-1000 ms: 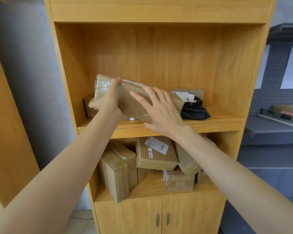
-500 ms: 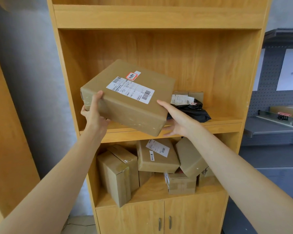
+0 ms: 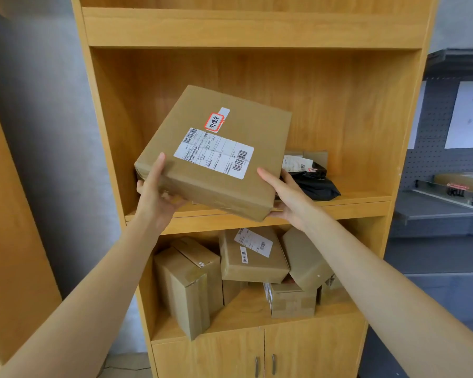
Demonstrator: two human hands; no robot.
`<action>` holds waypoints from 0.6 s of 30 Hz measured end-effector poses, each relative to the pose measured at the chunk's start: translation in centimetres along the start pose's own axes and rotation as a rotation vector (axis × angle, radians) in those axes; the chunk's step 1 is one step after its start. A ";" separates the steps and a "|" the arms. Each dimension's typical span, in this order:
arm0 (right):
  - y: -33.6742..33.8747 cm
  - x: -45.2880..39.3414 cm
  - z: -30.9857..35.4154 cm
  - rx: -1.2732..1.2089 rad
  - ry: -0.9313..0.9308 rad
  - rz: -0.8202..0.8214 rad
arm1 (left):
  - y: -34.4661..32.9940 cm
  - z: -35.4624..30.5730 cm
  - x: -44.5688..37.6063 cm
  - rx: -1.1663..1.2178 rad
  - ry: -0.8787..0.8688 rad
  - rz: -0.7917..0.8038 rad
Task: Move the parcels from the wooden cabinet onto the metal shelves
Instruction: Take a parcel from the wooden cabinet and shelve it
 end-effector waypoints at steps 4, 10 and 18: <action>-0.5 0.1 -0.3 -0.069 -0.002 -0.016 | -0.2 0.7 0.4 0.012 0.040 0.055; -3.1 -0.1 -1.3 -0.302 -0.030 -0.007 | -2.4 3.0 1.8 -0.127 0.136 0.174; -3.8 0.4 -1.8 -0.116 -0.070 0.056 | -3.7 3.4 1.7 -0.244 0.063 0.136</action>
Point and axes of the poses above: each hand's wrist, its own x-axis away from the middle knuckle, its own y-axis out of the back of the hand, z = x × y, the point moved 4 cm from there along -x, towards the middle knuckle, and after that the axes turned 6 degrees about -y, right-handed, at the moved point
